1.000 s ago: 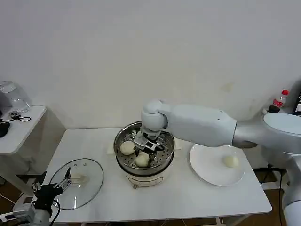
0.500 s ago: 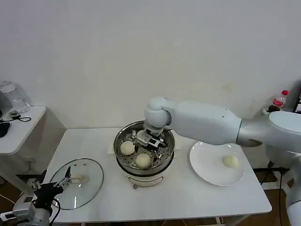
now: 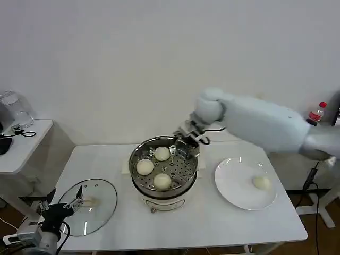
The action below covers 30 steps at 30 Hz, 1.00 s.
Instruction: Take steamed baozi put them in steamer then cover it.
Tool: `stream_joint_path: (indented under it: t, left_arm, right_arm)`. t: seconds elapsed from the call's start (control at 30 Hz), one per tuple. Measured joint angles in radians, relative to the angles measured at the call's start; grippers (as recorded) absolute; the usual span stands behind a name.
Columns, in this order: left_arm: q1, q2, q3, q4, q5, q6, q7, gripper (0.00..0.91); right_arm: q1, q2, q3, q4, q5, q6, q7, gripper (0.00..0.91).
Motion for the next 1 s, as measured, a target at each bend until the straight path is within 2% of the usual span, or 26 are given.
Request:
stream_joint_path:
  t: [0.27, 0.47, 0.7, 1.0]
  left_arm:
    - [-0.018, 0.005, 0.038, 0.02, 0.019, -0.002, 0.003, 0.907]
    - [-0.022, 0.001, 0.066, 0.028, 0.028, -0.003, 0.004, 0.907]
    - [-0.016, -0.004, 0.069, 0.036, 0.031, -0.004, 0.004, 0.907]
    - [-0.003, -0.013, 0.058, 0.04, 0.034, -0.004, 0.003, 0.907]
  right_arm:
    - [-0.049, -0.256, 0.028, 0.051, -0.022, -0.042, 0.018, 0.907]
    - [-0.146, -0.371, 0.098, 0.05, -0.074, -0.034, 0.013, 0.907]
    - [-0.302, -0.415, 0.214, 0.0, -0.15, -0.002, 0.005, 0.907]
    - [-0.469, -0.375, 0.349, -0.117, -0.261, 0.043, 0.002, 0.907]
